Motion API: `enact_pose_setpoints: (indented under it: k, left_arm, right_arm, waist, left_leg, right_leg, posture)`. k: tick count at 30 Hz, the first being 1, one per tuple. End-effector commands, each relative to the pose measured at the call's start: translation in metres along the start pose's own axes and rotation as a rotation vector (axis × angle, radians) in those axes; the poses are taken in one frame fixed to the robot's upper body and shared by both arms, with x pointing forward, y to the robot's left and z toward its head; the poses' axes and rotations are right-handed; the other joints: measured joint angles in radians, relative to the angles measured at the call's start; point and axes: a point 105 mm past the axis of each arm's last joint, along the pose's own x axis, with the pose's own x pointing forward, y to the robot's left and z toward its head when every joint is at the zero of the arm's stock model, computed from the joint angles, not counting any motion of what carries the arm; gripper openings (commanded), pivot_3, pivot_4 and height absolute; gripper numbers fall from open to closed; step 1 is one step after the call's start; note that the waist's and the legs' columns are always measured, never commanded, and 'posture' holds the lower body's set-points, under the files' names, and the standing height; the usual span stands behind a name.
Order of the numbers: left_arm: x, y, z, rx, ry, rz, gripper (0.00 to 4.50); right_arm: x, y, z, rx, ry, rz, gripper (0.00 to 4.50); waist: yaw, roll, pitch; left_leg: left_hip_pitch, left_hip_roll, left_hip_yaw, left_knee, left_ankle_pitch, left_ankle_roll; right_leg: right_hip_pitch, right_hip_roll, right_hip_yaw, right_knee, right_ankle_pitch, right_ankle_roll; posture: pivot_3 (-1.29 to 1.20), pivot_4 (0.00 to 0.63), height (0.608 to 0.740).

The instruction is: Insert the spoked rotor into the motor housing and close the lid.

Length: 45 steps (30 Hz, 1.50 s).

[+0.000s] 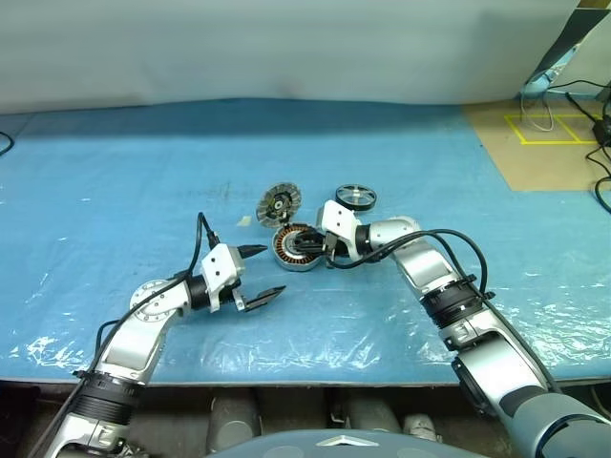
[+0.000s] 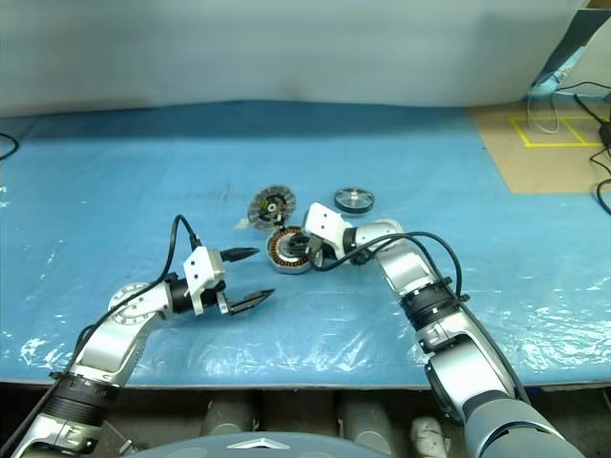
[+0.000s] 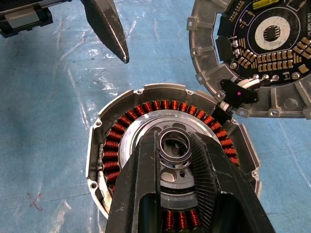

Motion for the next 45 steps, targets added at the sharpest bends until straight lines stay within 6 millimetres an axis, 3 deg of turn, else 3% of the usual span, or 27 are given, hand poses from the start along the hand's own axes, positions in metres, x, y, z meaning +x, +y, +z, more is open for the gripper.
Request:
enact_pose_setpoints:
  k: [1, 17, 31, 45]
  left_arm:
    - [0.000, -0.001, 0.003, 0.023, -0.018, -0.007, 4.50]
    - [0.001, -0.001, 0.008, 0.013, -0.033, 0.006, 4.50]
    - [0.004, 0.001, 0.012, 0.012, -0.035, 0.006, 4.50]
    - [0.005, 0.001, 0.013, 0.009, -0.032, 0.008, 4.50]
  right_arm:
    - [0.001, 0.000, 0.005, -0.012, -0.010, 0.004, 0.56]
    - [-0.006, -0.016, 0.003, 0.005, -0.011, -0.040, 0.56]
    - [-0.003, -0.002, 0.010, 0.009, -0.038, 0.019, 0.56]
    - [-0.002, 0.003, 0.002, 0.022, -0.010, 0.046, 0.56]
  waist:
    - [0.000, 0.000, 0.000]
    - [0.000, 0.000, 0.000]
    - [0.001, 0.000, 0.000]
    - [0.000, 0.000, 0.000]
  left_leg:
    - [0.000, 0.000, 0.000, 0.000, 0.000, 0.000]
    - [0.000, 0.000, 0.000, 0.000, 0.000, 0.000]
    - [0.000, 0.000, 0.000, 0.000, 0.000, 0.000]
    - [0.000, 0.000, 0.000, 0.000, 0.000, 0.000]
  right_leg:
    - [0.000, 0.000, 0.000, 0.000, 0.000, 0.000]
    - [0.000, 0.000, 0.000, 0.000, 0.000, 0.000]
    - [0.000, 0.000, 0.000, 0.000, 0.000, 0.000]
    - [0.000, 0.000, 0.000, 0.000, 0.000, 0.000]
  posture:
    - [0.00, 0.150, 0.740]
    - [0.00, 0.150, 0.740]
    - [0.00, 0.150, 0.740]
    - [0.00, 0.150, 0.740]
